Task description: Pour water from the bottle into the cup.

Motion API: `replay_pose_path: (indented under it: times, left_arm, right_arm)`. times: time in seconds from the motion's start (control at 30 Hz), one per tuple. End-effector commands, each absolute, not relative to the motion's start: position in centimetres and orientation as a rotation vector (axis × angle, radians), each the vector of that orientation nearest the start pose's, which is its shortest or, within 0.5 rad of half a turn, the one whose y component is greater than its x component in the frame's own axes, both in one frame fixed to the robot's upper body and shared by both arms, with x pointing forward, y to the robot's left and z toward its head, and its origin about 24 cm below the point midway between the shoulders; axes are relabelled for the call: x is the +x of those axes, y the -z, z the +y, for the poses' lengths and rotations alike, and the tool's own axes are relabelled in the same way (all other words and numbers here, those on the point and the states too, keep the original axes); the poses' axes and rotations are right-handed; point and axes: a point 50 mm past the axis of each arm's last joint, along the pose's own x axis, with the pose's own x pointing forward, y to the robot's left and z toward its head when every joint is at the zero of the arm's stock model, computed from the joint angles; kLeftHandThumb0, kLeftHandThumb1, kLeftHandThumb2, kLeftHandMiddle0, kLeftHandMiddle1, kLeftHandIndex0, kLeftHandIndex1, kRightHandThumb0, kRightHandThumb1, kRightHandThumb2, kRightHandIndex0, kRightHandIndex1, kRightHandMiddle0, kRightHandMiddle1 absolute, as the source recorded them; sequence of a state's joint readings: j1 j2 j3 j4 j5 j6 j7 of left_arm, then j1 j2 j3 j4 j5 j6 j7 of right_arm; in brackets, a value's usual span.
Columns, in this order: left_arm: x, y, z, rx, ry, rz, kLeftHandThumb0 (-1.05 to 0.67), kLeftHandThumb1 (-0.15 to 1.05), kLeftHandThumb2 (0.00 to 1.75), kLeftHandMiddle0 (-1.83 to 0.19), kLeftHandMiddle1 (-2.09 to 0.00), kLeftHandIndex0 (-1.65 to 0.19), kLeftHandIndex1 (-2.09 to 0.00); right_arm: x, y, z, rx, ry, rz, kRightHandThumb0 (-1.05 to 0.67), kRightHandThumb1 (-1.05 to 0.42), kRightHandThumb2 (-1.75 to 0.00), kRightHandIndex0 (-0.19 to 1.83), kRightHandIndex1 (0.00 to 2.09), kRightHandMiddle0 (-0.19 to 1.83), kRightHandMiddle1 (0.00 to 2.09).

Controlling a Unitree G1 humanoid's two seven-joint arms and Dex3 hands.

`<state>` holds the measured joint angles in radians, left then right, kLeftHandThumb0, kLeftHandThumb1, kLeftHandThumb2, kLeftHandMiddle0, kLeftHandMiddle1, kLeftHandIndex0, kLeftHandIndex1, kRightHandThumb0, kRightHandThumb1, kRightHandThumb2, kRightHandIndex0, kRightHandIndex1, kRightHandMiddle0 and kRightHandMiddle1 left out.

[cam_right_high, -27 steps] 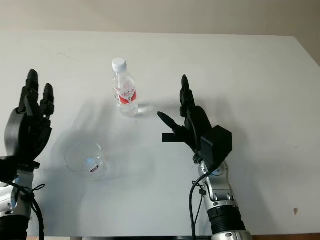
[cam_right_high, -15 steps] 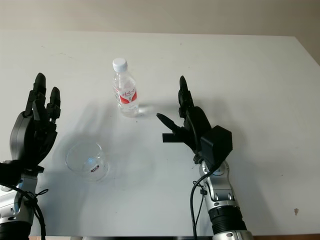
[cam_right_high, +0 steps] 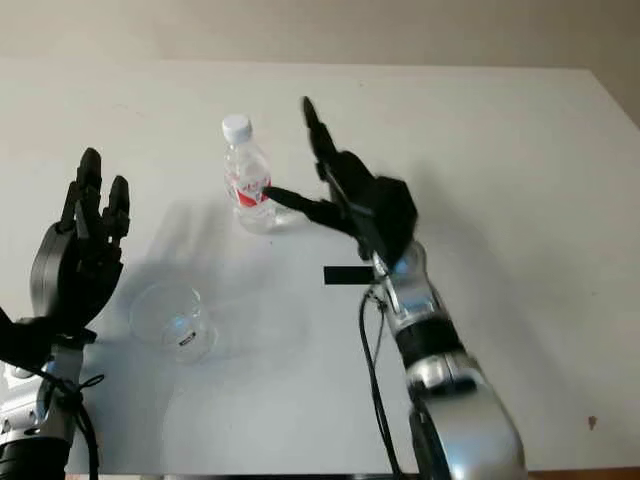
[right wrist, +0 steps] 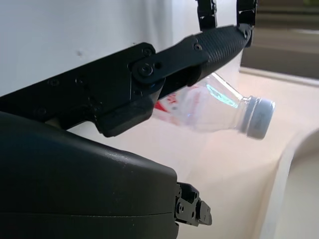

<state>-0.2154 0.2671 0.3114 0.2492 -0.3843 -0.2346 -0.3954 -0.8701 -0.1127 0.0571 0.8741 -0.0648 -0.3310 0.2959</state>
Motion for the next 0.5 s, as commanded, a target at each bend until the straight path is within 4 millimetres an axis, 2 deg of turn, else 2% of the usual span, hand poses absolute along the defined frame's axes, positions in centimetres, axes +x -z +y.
replay_pose_path:
  times: [0.0, 0.47]
  left_arm:
    - [28.2, -9.5, 25.4, -0.086, 0.079, -0.33, -0.79, 1.05, 0.66, 0.19, 0.0, 0.19, 0.0]
    - [28.1, -9.2, 25.1, -0.093, 0.069, -0.322, -0.79, 1.05, 0.64, 0.19, 0.0, 0.19, 0.0]
  right_arm:
    - [39.0, -14.3, -8.6, -0.305, -0.517, -0.275, -1.01, -0.94, -0.04, -0.19, 0.0, -0.19, 0.0]
    - [39.5, -13.6, -6.3, -0.277, -0.604, -0.196, -0.96, -0.9, -0.05, -0.19, 0.0, -0.19, 0.0]
